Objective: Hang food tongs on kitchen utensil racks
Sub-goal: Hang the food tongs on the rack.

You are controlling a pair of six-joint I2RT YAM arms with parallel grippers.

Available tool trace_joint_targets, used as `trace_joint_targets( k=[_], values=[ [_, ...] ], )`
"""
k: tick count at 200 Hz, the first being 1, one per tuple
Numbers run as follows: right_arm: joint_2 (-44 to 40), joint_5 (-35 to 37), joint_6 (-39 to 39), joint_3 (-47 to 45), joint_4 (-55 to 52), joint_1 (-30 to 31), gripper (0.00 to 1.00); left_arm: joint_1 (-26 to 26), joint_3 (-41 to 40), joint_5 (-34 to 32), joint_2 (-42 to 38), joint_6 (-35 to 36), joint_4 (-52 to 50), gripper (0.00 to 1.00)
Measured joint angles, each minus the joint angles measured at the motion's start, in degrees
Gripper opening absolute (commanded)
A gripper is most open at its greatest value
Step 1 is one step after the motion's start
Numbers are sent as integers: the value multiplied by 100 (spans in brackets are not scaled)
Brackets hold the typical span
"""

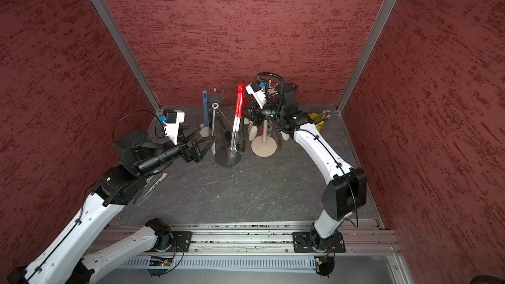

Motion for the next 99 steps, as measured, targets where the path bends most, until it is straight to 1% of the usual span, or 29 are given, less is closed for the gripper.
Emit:
trace_joint_targets(
  k=[28, 58, 99],
  values=[
    [260, 227, -304, 387, -496, 280, 0, 138, -33, -369, -219, -136, -341, 100],
    [516, 444, -560, 833, -942, 452, 0, 356, -146, -721, -435, -372, -680, 100],
    [568, 671, -761, 920, -1207, 533, 0, 645, -345, -1021, -612, -649, -1056, 100]
  ],
)
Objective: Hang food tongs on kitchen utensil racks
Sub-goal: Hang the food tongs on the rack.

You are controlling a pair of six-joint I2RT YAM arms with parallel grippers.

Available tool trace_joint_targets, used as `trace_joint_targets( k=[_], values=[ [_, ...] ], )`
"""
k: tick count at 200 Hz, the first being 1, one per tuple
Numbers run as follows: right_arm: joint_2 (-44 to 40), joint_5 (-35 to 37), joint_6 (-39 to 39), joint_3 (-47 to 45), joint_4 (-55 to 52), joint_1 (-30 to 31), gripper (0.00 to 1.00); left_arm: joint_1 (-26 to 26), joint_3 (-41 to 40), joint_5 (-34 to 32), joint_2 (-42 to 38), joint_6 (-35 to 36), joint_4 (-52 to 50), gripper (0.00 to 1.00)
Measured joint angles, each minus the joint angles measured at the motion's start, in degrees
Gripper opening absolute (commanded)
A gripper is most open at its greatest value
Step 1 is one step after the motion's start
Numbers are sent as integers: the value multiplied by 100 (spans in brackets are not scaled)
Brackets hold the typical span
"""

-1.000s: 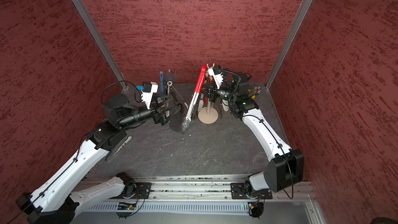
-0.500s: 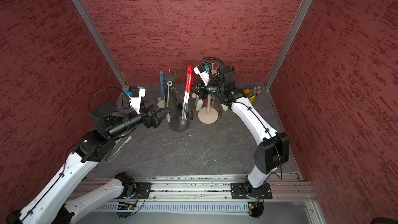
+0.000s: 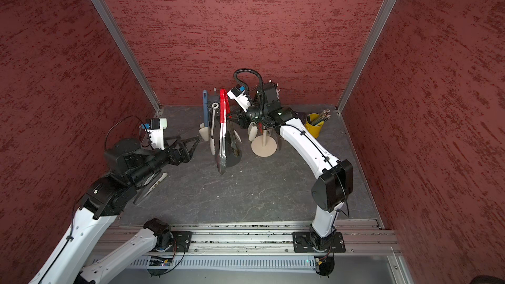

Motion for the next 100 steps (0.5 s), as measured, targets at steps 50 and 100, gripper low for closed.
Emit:
trace_joint_targets(
  k=[50, 100],
  values=[
    [9, 295, -234, 57, -247, 74, 0, 269, -96, -111, -120, -190, -229, 100],
    [127, 599, -404, 63, -411, 195, 0, 461, -238, -116, -179, -380, -378, 100]
  ],
)
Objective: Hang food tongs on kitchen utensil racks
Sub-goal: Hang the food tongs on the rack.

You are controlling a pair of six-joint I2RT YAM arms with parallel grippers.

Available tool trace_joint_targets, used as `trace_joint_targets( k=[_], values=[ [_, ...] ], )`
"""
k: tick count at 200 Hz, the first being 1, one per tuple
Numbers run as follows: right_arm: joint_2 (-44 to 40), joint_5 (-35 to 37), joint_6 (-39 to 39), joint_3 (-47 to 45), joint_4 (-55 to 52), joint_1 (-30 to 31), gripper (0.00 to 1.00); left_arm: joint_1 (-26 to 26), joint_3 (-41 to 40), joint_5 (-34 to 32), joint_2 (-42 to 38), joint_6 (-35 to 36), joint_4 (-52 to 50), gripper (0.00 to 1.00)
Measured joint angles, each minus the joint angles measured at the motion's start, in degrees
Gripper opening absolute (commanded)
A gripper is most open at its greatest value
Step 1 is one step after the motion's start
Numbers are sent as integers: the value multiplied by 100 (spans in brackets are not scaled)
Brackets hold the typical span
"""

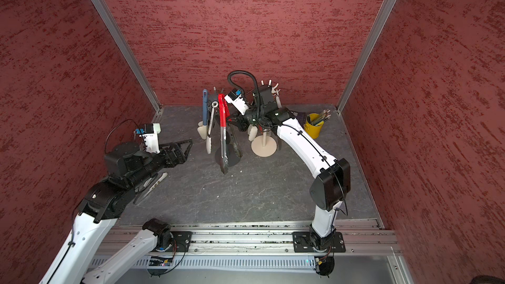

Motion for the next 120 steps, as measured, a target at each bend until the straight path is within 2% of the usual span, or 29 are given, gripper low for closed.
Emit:
trace_joint_targets(
  k=[81, 98, 120],
  values=[
    [-26, 323, -68, -162, 111, 70, 0, 251, -79, 11, -81, -284, -151, 99],
    [-94, 428, -59, -302, 232, 79, 4, 420, -125, 52, -31, -531, -262, 99],
    [-227, 584, -4, -538, 363, 79, 17, 748, -278, 166, 105, -931, -481, 99]
  ],
)
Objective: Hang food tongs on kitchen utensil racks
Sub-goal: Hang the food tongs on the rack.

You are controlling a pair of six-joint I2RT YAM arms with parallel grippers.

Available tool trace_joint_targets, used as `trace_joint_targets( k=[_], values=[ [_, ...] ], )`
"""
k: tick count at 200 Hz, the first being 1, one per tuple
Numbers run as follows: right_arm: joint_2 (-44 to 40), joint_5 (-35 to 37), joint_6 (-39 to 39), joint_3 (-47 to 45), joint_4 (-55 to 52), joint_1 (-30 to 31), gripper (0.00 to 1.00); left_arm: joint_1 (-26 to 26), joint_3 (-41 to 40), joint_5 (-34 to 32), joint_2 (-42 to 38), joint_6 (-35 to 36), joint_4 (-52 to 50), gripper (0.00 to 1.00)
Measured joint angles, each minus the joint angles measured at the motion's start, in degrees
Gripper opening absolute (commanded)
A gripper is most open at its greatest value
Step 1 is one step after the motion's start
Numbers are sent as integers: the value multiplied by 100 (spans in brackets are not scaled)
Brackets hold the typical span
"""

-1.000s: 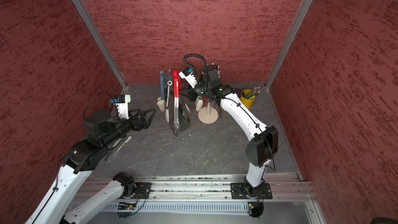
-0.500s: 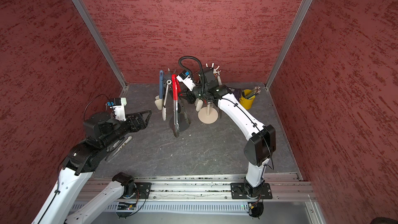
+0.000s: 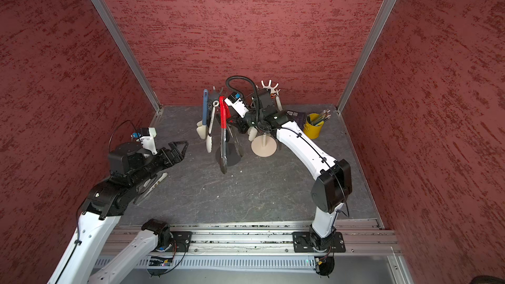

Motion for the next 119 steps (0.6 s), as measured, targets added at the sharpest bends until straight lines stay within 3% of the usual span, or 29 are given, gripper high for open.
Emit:
trace_joint_targets(
  k=[55, 93, 119],
  values=[
    [-79, 199, 385, -404, 131, 9, 45, 1224, -487, 573, 155, -903, -584, 99],
    [-262, 214, 726, -476, 389, 11, 79, 2437, -553, 1104, 330, -1093, -1113, 99],
    [-643, 267, 1005, -798, 717, 11, 90, 3318, -769, 1338, 660, -1097, -1392, 99]
  ],
)
